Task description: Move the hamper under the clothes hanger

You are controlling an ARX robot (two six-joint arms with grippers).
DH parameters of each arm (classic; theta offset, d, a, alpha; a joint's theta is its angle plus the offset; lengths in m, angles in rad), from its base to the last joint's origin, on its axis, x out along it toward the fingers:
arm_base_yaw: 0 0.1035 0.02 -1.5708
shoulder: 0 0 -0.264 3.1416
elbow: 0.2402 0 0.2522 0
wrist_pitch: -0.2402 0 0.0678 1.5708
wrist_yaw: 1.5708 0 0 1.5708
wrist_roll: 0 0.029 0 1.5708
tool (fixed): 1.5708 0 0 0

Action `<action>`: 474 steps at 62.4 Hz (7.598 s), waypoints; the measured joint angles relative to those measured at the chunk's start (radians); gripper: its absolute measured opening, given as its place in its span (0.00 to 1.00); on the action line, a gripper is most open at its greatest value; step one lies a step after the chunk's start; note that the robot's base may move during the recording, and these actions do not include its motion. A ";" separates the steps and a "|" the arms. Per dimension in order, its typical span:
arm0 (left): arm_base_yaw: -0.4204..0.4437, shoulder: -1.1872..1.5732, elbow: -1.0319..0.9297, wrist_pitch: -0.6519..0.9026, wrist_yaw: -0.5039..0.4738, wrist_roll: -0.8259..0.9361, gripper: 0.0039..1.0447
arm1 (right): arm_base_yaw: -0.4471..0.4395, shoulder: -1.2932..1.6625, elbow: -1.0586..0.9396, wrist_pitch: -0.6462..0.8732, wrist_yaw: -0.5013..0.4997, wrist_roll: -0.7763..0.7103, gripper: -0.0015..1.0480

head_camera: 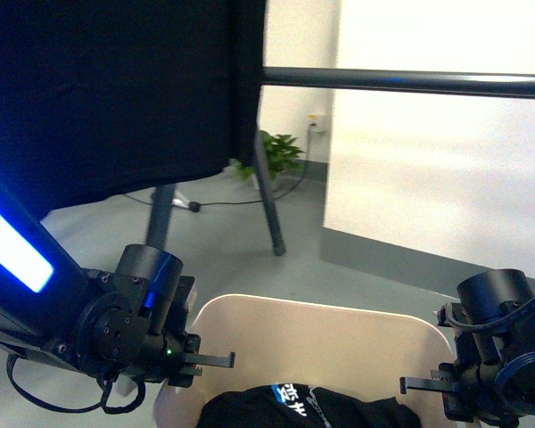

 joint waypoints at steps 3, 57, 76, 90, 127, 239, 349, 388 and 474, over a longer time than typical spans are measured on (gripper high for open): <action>0.000 0.000 0.000 0.000 -0.001 0.000 0.04 | 0.001 0.000 0.000 0.000 -0.001 0.000 0.03; 0.010 0.000 0.000 0.000 -0.006 -0.001 0.04 | 0.013 0.000 -0.002 0.000 -0.009 0.000 0.03; -0.001 0.000 -0.001 0.000 -0.002 0.000 0.04 | 0.001 0.000 -0.002 0.000 0.001 0.000 0.03; -0.002 0.000 -0.001 0.000 -0.003 -0.001 0.04 | 0.000 0.000 -0.002 0.000 0.000 0.000 0.03; -0.026 0.004 0.076 -0.241 -0.058 -0.083 0.04 | 0.002 0.019 0.003 -0.048 -0.028 0.143 0.03; -0.045 -0.580 0.047 -0.135 -0.050 0.022 0.94 | -0.001 -0.654 -0.156 -0.028 0.096 0.071 0.92; 0.214 -1.777 -1.347 0.354 0.073 0.053 0.03 | -0.070 -1.671 -1.202 0.460 -0.143 -0.180 0.02; 0.214 -2.111 -1.398 0.097 0.073 0.053 0.03 | -0.070 -2.051 -1.218 0.101 -0.143 -0.180 0.02; 0.214 -2.444 -1.398 -0.241 0.073 0.053 0.54 | -0.070 -2.362 -1.217 -0.216 -0.146 -0.181 0.43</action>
